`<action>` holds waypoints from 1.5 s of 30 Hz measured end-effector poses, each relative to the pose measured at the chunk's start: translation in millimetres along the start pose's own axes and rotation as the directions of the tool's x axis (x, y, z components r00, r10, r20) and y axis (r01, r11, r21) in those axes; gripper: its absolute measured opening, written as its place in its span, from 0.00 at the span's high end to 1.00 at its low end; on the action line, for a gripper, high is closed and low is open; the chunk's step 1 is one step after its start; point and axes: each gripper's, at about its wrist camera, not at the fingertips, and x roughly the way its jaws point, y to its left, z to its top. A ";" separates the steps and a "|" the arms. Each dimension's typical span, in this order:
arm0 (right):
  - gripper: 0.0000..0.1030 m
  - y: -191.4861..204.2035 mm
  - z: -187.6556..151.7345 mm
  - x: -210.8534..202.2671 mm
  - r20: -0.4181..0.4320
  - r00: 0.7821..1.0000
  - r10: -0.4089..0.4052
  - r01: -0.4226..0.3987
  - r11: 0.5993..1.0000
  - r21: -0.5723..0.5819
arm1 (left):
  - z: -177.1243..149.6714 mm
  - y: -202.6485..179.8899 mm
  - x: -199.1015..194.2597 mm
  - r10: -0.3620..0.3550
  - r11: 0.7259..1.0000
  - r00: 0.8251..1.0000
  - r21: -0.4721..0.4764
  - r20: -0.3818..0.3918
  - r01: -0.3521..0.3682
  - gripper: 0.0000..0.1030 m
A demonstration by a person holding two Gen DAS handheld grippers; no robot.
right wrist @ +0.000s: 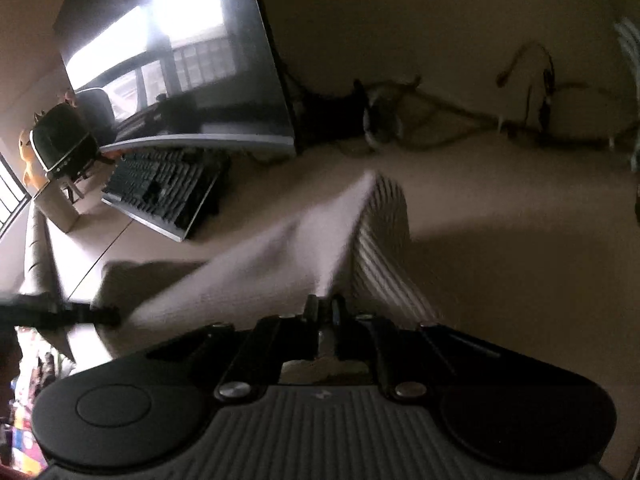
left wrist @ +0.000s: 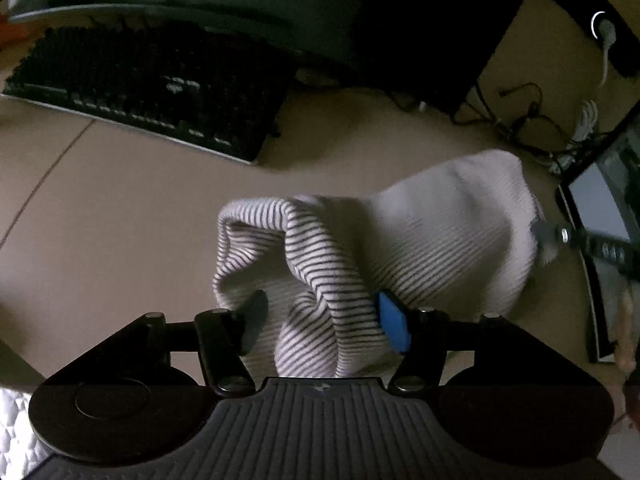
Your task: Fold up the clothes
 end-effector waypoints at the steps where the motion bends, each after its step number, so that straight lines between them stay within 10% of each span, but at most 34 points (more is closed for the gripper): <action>1: 0.96 1.2 4.0 -0.6 0.020 1.000 -0.012 0.012 1.000 -0.011 | -1.0 -0.8 -0.4 -0.015 1.000 1.000 0.002 -0.006 0.015 0.32; 5: 0.96 -3.2 9.8 8.9 0.038 0.996 -0.081 0.083 0.995 -0.053 | -4.2 -5.9 19.5 -0.025 0.999 0.998 0.028 -0.063 0.027 0.24; 11: 0.92 -26.7 0.9 24.5 -0.092 0.994 -0.052 0.056 0.998 0.036 | -17.8 -6.6 39.6 0.034 0.999 0.994 0.043 -0.102 -0.030 0.41; 15: 0.36 -29.0 13.0 18.2 -0.074 0.997 0.000 0.001 1.000 0.023 | -15.9 0.2 42.2 0.003 0.999 0.997 0.053 -0.076 0.001 0.47; 17: 0.35 -29.2 14.3 23.9 -0.063 0.997 0.033 -0.031 0.999 0.028 | -15.3 6.5 40.5 -0.023 0.999 0.998 0.031 -0.064 0.025 0.51; 24: 0.36 -21.5 -9.6 39.7 -0.011 1.000 -0.006 0.005 0.999 -0.044 | -9.8 20.3 36.9 -0.084 0.996 0.995 -0.032 -0.045 0.082 0.65; 30: 0.86 -13.4 -13.4 40.7 0.044 0.999 0.001 0.005 0.992 -0.125 | -4.1 13.3 33.7 -0.087 0.995 0.996 0.038 -0.027 0.088 0.72; 45: 0.87 3.5 0.5 60.1 -0.031 0.997 -0.065 0.055 0.965 -0.256 | 0.3 32.2 46.6 -0.136 0.984 0.988 -0.123 -0.069 0.127 0.52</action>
